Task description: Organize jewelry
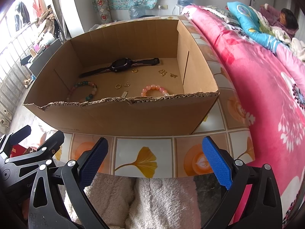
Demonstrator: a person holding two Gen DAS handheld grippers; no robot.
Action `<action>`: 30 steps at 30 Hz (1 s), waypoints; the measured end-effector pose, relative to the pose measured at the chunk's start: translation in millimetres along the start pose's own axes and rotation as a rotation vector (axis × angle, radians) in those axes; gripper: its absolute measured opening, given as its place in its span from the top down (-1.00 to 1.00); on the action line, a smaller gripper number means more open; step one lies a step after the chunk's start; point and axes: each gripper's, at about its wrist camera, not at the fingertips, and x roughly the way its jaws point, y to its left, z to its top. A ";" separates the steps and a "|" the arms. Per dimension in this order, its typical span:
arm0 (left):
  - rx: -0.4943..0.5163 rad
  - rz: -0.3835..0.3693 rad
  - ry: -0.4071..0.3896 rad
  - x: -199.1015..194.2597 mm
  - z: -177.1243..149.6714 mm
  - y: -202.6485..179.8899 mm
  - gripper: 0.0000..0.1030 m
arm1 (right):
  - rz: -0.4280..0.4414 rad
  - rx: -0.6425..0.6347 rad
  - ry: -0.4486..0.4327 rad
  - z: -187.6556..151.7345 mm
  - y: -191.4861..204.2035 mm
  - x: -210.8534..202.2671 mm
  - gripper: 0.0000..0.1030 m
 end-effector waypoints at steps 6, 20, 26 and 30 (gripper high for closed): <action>0.001 0.000 -0.001 0.0 0.1 0.0 -0.89 | 0.000 0.004 0.000 0.0 -0.4 0.7 -0.84; 0.001 0.000 0.000 0.0 0.3 0.0 -0.89 | -0.001 0.011 0.003 -0.5 -0.8 2.0 -0.84; 0.001 -0.001 -0.001 0.0 0.4 0.2 -0.89 | -0.002 0.011 0.003 -0.4 -0.2 2.1 -0.84; 0.001 0.000 -0.001 -0.2 0.4 0.3 -0.89 | -0.001 0.011 0.003 -0.3 -0.6 1.9 -0.84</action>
